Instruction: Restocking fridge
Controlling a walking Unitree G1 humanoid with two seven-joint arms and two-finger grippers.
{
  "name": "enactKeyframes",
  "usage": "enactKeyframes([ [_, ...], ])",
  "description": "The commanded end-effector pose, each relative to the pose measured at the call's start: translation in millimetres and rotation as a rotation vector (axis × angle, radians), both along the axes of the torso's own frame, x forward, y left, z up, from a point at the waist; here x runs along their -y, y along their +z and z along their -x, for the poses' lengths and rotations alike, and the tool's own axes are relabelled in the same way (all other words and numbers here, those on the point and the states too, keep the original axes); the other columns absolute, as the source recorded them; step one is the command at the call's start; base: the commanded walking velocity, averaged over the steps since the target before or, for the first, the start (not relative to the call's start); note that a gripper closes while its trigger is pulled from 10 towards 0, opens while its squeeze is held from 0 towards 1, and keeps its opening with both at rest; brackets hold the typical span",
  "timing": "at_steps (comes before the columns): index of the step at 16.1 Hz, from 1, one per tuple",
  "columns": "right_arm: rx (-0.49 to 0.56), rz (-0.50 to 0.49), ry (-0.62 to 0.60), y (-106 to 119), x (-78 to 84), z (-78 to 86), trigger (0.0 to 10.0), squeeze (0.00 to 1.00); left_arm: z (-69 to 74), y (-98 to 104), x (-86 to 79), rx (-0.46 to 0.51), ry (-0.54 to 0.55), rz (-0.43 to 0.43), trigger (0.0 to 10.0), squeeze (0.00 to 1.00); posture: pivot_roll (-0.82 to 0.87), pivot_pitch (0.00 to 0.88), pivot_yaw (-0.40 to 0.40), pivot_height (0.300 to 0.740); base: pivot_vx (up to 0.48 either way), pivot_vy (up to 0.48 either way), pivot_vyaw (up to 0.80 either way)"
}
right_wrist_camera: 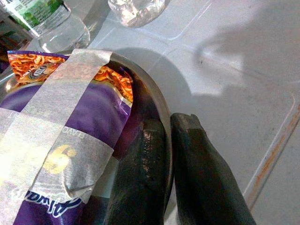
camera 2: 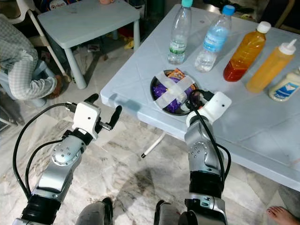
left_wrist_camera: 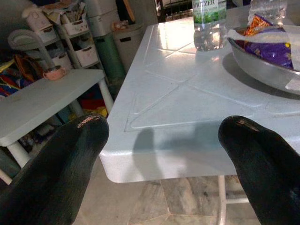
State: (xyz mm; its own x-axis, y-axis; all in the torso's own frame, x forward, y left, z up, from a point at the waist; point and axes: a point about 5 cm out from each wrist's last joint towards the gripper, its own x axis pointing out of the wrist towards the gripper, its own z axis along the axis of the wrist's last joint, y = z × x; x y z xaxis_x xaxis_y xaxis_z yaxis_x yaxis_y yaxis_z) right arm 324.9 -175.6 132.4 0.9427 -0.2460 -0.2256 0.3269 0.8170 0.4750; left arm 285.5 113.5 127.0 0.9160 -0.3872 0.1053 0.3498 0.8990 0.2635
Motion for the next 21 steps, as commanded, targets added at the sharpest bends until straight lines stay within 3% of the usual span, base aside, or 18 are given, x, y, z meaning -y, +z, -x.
enactKeyframes([
  [1, -0.124, 0.017, -0.062, -23.7, 13.0, 10.2, 0.0, 0.00, 2.7, 0.2, 0.7, -0.005, 0.001, 0.005, 10.0, 0.00, 0.04, 0.177, 0.005, 0.740, 0.000, 0.000, 0.00],
  [2, -0.118, 0.037, -0.066, -21.5, 15.6, 10.6, 0.0, 0.00, 3.2, 0.3, 0.9, -0.009, 0.003, 0.008, 10.0, 0.00, 0.04, 0.176, 0.004, 0.740, 0.000, 0.000, 0.00],
  [3, -0.109, 0.066, -0.056, -18.9, 17.7, 10.8, 6.5, 0.00, 3.5, 0.3, 1.1, -0.017, 0.005, 0.013, 10.0, 0.00, 0.04, 0.170, 0.003, 0.740, 0.000, 0.000, 0.00],
  [4, -0.091, 0.083, -0.031, -15.8, 17.7, 10.2, 10.0, 0.00, 3.3, 0.4, 0.8, -0.020, 0.008, 0.018, 10.0, 0.00, 0.04, 0.172, 0.003, 0.740, 0.000, 0.000, 0.00],
  [5, -0.076, 0.109, -0.023, -12.9, 18.9, 10.1, 10.0, 1.00, 3.1, 0.7, 0.7, -0.021, 0.011, 0.021, 10.0, 0.00, 0.04, 0.172, 0.001, 0.740, 0.000, 0.000, 0.00],
  [7, -0.041, 0.209, 0.003, -4.6, 22.6, 10.8, 10.0, 1.00, 2.9, 2.4, 0.5, -0.018, 0.017, 0.025, 10.0, 0.00, 0.03, 0.172, -0.001, 0.740, 0.000, 0.000, 0.00],
  [11, -0.012, 0.199, 0.001, 0.1, 20.4, 12.7, 10.0, 1.00, 4.4, 2.1, 2.2, -0.022, 0.019, 0.030, 10.0, 0.00, 0.03, 0.168, -0.001, 0.740, 0.000, 0.000, 0.00],
  [12, 0.026, 0.219, 0.022, 7.0, 17.2, 11.1, 10.0, 0.85, 4.3, 2.1, 2.0, -0.022, 0.019, 0.031, 10.0, 0.00, 0.03, 0.167, -0.001, 0.740, 0.000, 0.000, 0.00],
  [13, 0.037, 0.238, 0.024, 9.4, 17.0, 10.9, 10.0, 0.85, 4.1, 1.9, 1.9, -0.023, 0.020, 0.031, 10.0, 0.00, 0.03, 0.165, -0.001, 0.740, 0.000, 0.000, 0.00],
  [14, 0.087, 0.253, 0.039, 17.5, 14.8, 9.7, 10.0, 0.00, 3.1, 1.8, 1.7, -0.023, 0.021, 0.032, 10.0, 0.00, 0.03, 0.161, -0.001, 0.740, 0.000, 0.000, 0.00],
  [18, 0.099, 0.208, 0.054, 21.3, 7.5, 14.0, 10.0, 0.00, 1.7, 2.0, 2.8, -0.021, 0.021, 0.033, 10.0, 0.00, 0.03, 0.159, -0.005, 0.740, 0.000, 0.000, 0.00],
  [21, 0.052, 0.197, 0.050, 12.7, 2.5, 23.8, 10.0, 0.00, 3.4, 0.6, 2.6, -0.022, 0.019, 0.029, 10.0, 0.00, 0.03, 0.158, -0.006, 0.740, 0.000, 0.000, 0.00],
])
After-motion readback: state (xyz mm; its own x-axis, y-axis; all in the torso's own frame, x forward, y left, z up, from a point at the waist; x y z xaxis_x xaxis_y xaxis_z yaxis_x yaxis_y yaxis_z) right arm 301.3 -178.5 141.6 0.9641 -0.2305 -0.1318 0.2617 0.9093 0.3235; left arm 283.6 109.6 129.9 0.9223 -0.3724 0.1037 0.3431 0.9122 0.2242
